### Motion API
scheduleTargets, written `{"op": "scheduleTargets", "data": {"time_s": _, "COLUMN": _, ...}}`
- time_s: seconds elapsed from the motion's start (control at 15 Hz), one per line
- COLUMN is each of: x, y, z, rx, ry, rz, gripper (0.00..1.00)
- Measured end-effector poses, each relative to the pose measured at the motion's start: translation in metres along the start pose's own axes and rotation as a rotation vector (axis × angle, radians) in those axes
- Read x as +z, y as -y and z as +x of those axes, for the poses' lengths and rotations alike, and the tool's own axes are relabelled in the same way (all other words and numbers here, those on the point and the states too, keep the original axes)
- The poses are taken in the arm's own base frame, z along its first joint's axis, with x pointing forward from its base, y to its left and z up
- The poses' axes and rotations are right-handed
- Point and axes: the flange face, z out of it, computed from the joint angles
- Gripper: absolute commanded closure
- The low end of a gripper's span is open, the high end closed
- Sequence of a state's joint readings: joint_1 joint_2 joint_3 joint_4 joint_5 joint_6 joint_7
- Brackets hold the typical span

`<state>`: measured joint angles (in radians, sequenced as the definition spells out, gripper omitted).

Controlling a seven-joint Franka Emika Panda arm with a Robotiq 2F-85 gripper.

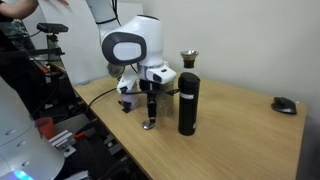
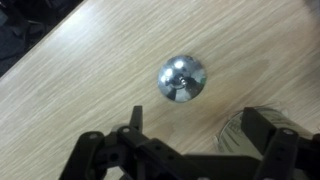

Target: Remove the lid from the clear bottle and put it on the table

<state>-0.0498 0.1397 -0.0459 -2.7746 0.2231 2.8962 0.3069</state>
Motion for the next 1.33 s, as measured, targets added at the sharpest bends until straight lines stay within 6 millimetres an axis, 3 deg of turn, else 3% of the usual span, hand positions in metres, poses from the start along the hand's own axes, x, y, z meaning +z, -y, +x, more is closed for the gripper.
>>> {"op": "scheduleTargets", "data": {"time_s": 0.4, "x": -0.012, "y": -0.017, "z": 0.009, "rx": 0.012, "ry": 0.014, "rz": -0.059, "gripper": 0.00}}
{"op": "scheduleTargets", "data": {"time_s": 0.67, "x": -0.034, "y": -0.015, "z": 0.010, "rx": 0.007, "ry": 0.015, "rz": -0.055, "gripper": 0.00}}
{"op": "scheduleTargets", "data": {"time_s": 1.0, "x": -0.078, "y": -0.005, "z": 0.004, "rx": -0.035, "ry": 0.016, "rz": -0.049, "gripper": 0.00}}
{"op": "scheduleTargets", "data": {"time_s": 1.33, "x": -0.145, "y": -0.001, "z": -0.019, "rx": -0.064, "ry": 0.031, "rz": -0.079, "gripper": 0.00}}
